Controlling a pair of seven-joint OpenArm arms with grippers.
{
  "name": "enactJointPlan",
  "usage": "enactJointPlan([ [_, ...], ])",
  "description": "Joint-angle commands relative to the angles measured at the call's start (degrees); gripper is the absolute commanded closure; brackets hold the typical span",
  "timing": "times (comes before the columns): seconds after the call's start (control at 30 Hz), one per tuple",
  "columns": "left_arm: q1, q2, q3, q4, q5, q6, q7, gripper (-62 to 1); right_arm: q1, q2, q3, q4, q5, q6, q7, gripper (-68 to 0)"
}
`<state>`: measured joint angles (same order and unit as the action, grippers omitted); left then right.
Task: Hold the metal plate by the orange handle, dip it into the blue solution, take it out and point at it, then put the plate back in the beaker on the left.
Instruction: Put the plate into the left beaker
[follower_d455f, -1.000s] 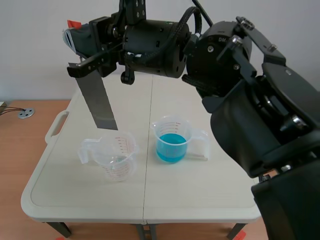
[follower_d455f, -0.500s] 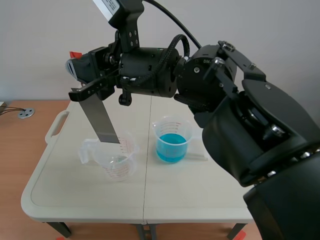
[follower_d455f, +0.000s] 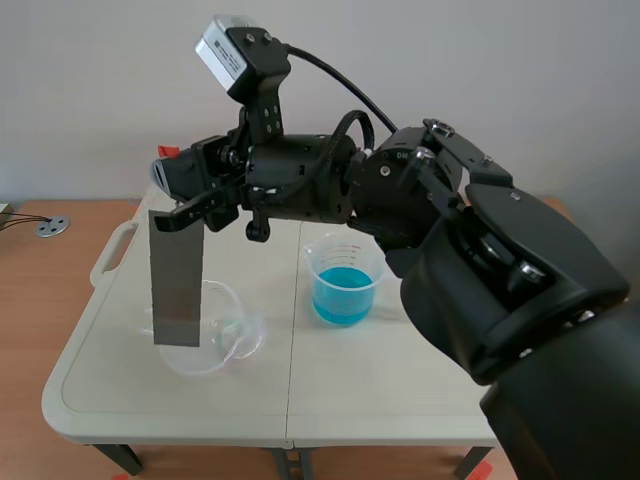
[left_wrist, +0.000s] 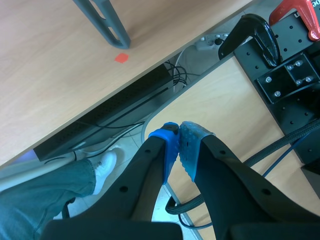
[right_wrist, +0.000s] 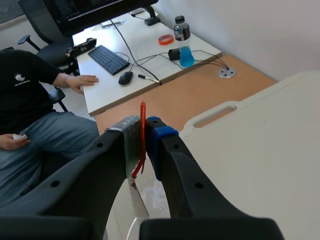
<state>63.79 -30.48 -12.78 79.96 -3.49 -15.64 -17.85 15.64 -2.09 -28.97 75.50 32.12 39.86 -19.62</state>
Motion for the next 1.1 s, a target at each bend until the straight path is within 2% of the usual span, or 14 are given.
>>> enactJointPlan([
  [0.0,0.0,0.3,0.0,0.8,-0.1,-0.2,-0.6,-4.5,1.3,-0.3,0.1,0.8,0.7,0.1,1.6,-1.3],
  [0.13,0.0,0.3,0.0,0.8,-0.1,-0.2,-0.6,-4.5,1.4,-0.3,0.2,0.8,0.6,0.1,3.8,-1.3],
  [0.37,0.0,0.3,0.0,0.8,-0.1,-0.2,-0.6,-4.5,1.4,-0.3,0.2,0.8,0.6,0.1,3.9,-1.3],
  [0.77,0.0,0.3,0.0,0.8,-0.1,-0.2,-0.6,-4.5,1.3,0.0,0.3,0.8,0.6,0.0,2.5,-1.3],
  [1.07,0.0,0.3,0.0,0.8,-0.2,-0.2,-0.6,-4.5,0.2,0.3,2.7,0.8,0.9,0.3,1.4,-1.3],
])
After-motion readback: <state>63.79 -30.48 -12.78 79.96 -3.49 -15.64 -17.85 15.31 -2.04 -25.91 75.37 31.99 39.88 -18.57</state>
